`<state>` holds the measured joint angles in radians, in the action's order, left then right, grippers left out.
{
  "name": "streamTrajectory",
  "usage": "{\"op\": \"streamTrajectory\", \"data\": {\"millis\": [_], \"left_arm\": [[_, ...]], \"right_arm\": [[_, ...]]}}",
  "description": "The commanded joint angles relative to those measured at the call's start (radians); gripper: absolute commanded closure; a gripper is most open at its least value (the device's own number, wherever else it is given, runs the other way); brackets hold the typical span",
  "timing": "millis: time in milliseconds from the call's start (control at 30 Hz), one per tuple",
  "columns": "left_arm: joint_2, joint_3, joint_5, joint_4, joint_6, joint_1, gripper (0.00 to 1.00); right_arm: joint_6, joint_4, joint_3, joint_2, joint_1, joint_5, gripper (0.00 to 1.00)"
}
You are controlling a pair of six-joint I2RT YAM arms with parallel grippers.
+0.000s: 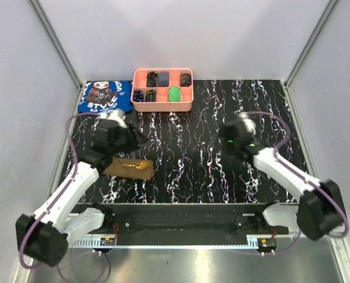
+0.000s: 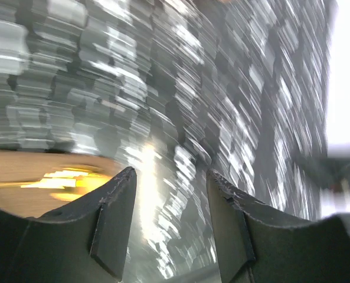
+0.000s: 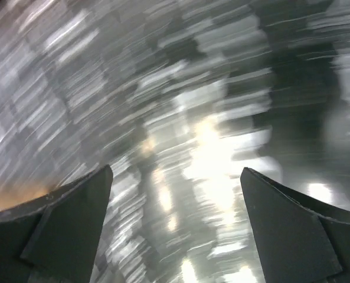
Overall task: Fold the napkin into a case and place the utensils inside
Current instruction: Insert the spoon into the folded napkin, then pick up the fork from the corner of the board.
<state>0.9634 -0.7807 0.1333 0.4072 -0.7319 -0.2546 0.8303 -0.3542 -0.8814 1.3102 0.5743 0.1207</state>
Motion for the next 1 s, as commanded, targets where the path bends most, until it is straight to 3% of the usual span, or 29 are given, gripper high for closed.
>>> {"op": "streamTrajectory", "data": {"millis": [0, 100, 200, 300, 400, 567, 733, 800, 900, 967], "left_arm": [[0.069, -0.074, 0.069, -0.116, 0.023, -0.260, 0.46], [0.112, -0.107, 0.088, -0.151, 0.038, -0.378, 0.46], [0.133, -0.106, 0.136, -0.189, 0.028, -0.426, 0.46], [0.133, -0.091, 0.190, -0.220, 0.032, -0.434, 0.46], [0.126, -0.095, 0.206, -0.214, 0.055, -0.434, 0.46], [0.115, -0.114, 0.206, -0.199, 0.080, -0.434, 0.46], [0.113, -0.112, 0.219, -0.197, 0.088, -0.434, 0.47], [0.118, -0.114, 0.216, -0.197, 0.094, -0.434, 0.47], [0.130, -0.117, 0.216, -0.197, 0.097, -0.433, 0.47], [0.135, -0.115, 0.215, -0.200, 0.095, -0.433, 0.47]], "right_arm": [[-0.089, -0.224, 0.142, -0.202, -0.207, 0.300, 0.00], [-0.103, -0.279, 0.185, -0.291, -0.368, 0.373, 0.00], [-0.183, -0.214, 0.219, -0.299, -0.615, 0.257, 0.00], [-0.252, -0.158, 0.170, -0.188, -0.801, 0.165, 0.00], [-0.344, -0.077, 0.106, -0.039, -0.826, 0.145, 0.00], [-0.451, -0.022, 0.024, 0.205, -0.827, 0.062, 0.11], [-0.474, 0.030, 0.035, 0.274, -0.826, 0.036, 0.16], [-0.474, 0.034, 0.024, 0.307, -0.826, 0.020, 0.21], [-0.474, 0.029, -0.004, 0.359, -0.827, 0.025, 0.39], [-0.471, 0.017, -0.028, 0.389, -0.824, 0.028, 0.46]]}}
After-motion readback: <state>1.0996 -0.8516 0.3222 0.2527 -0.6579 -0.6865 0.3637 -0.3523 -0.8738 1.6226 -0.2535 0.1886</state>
